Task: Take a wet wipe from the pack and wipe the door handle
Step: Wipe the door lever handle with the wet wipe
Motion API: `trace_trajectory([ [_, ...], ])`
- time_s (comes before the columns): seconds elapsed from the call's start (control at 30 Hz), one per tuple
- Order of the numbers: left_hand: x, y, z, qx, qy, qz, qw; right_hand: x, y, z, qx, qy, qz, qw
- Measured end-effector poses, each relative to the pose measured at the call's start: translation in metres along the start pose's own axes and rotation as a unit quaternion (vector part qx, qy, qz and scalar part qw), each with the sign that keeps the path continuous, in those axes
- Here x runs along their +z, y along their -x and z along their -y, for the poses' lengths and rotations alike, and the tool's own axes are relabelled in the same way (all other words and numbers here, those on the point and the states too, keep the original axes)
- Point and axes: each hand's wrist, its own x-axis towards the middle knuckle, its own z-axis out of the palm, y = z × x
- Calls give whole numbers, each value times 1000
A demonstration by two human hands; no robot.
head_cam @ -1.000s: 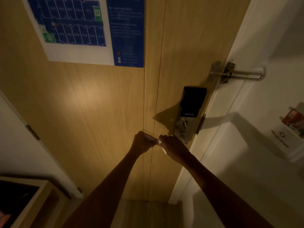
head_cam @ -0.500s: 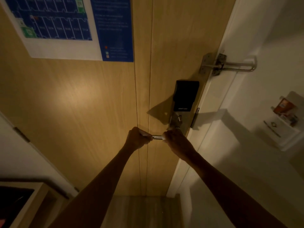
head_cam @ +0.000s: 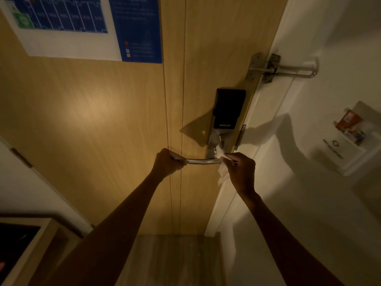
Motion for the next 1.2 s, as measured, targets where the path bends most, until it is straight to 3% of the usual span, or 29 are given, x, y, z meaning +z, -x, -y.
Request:
trace_trajectory([
  [0.1,0,2,-3,4,-2,0,1000,-9,2,4,144,-96,-16,985],
  [0.2,-1,2,-6,6,-7,4,1000,-12,4,5,184,-130,42,974],
  [0.37,-3,3,-9,27,-33,5,999,-2,3,12,7,-6,38,999],
  [0.47,-4,4,-12,59,-55,3,997,4,7,8,-44,94,79,991],
  [0.57,-3,4,-13,60,-74,-3,995,6,14,0,-90,103,117,984],
  [0.73,-3,4,-14,60,-88,0,994,1,4,-5,-11,15,115,993],
  [1.2,-6,-10,-14,30,-97,43,994,35,-4,0,-99,66,132,984],
])
